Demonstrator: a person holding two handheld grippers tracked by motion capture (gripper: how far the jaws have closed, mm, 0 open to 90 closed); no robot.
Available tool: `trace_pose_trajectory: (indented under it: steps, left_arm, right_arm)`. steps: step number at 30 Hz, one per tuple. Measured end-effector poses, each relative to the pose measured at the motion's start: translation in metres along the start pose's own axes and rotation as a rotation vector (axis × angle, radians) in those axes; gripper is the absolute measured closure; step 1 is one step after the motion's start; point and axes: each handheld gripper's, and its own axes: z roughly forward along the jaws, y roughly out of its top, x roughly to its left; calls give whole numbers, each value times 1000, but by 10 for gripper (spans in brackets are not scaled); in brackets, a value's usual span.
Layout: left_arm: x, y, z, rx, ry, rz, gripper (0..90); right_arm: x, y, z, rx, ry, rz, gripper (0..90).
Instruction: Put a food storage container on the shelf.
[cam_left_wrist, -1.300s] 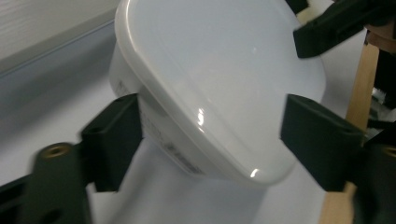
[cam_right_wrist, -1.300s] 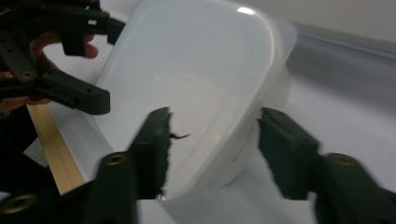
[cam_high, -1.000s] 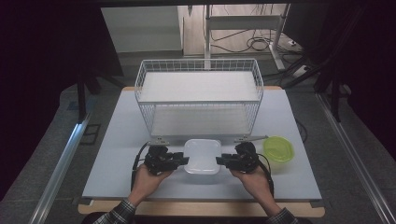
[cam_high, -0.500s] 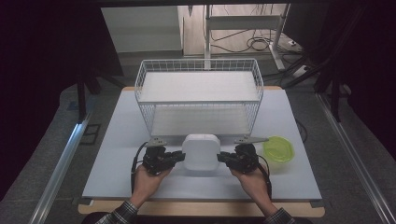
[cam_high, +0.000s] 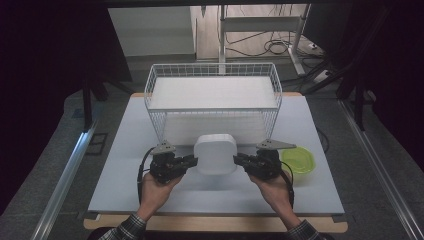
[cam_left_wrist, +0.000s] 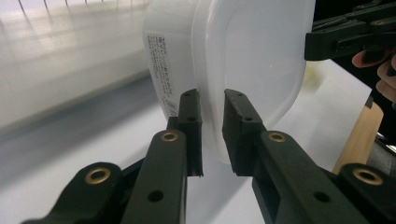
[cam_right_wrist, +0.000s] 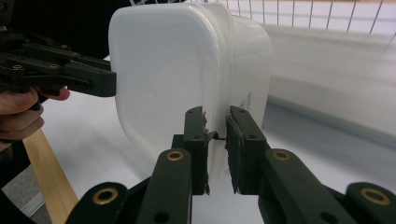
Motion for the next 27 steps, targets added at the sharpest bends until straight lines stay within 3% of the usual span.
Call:
trace_pose_trajectory:
  steps: [13, 27]
  left_arm:
    - [-2, 31, -21, -75, 3, 38, 786]
    - [-6, 68, -43, -135, 6, 76, 795]
  right_arm:
    - [7, 35, -10, -61, 14, -40, 787]
    - [6, 65, -15, -111, 45, -26, 781]
